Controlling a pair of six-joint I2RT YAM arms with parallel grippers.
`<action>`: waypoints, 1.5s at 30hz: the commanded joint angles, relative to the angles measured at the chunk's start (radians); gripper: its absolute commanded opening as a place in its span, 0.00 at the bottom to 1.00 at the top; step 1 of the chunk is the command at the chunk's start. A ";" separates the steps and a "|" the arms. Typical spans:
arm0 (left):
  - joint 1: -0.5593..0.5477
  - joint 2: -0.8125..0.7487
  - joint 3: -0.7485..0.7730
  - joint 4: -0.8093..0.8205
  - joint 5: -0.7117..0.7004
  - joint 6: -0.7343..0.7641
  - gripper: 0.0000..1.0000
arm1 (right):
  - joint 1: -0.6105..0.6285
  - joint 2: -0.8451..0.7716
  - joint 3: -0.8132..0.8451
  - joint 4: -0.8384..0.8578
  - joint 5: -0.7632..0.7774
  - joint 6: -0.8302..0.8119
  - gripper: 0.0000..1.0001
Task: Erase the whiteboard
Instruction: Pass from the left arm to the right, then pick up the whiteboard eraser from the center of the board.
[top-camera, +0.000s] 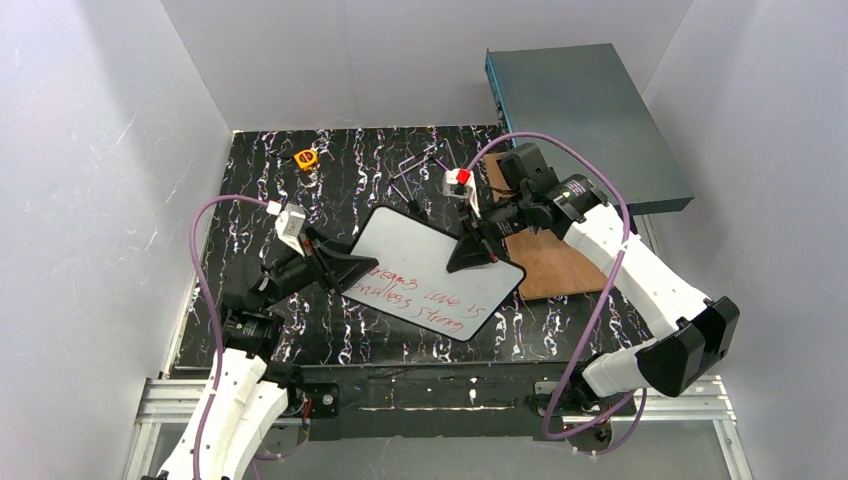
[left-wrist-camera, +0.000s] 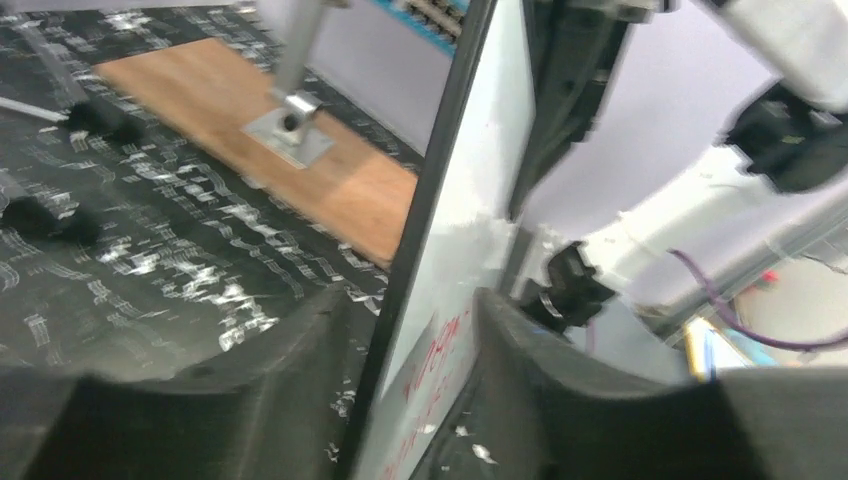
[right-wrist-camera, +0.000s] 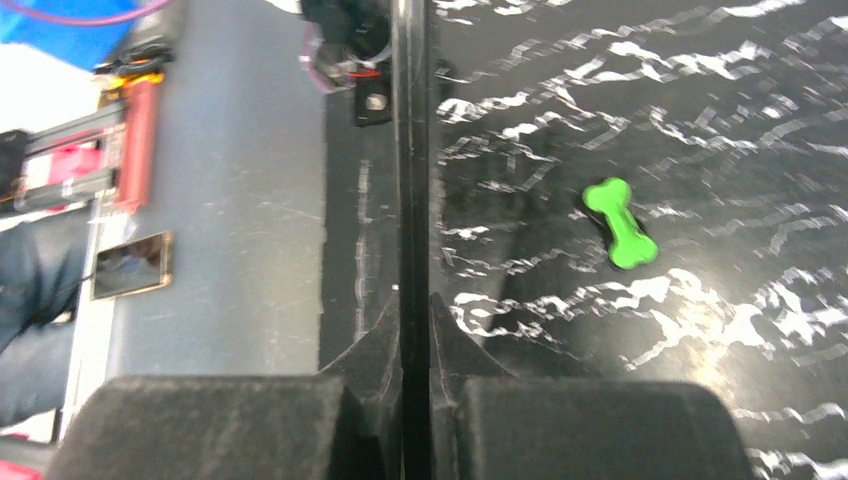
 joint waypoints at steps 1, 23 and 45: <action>-0.006 -0.024 0.018 -0.179 -0.179 0.118 0.60 | -0.025 -0.028 -0.033 0.152 0.230 0.154 0.01; -0.200 0.242 0.133 -0.762 -0.273 0.537 1.00 | -0.039 -0.020 -0.110 0.260 0.640 0.211 0.01; -0.465 0.845 0.237 -0.469 -0.538 0.885 0.76 | -0.092 -0.005 -0.115 0.260 0.585 0.220 0.01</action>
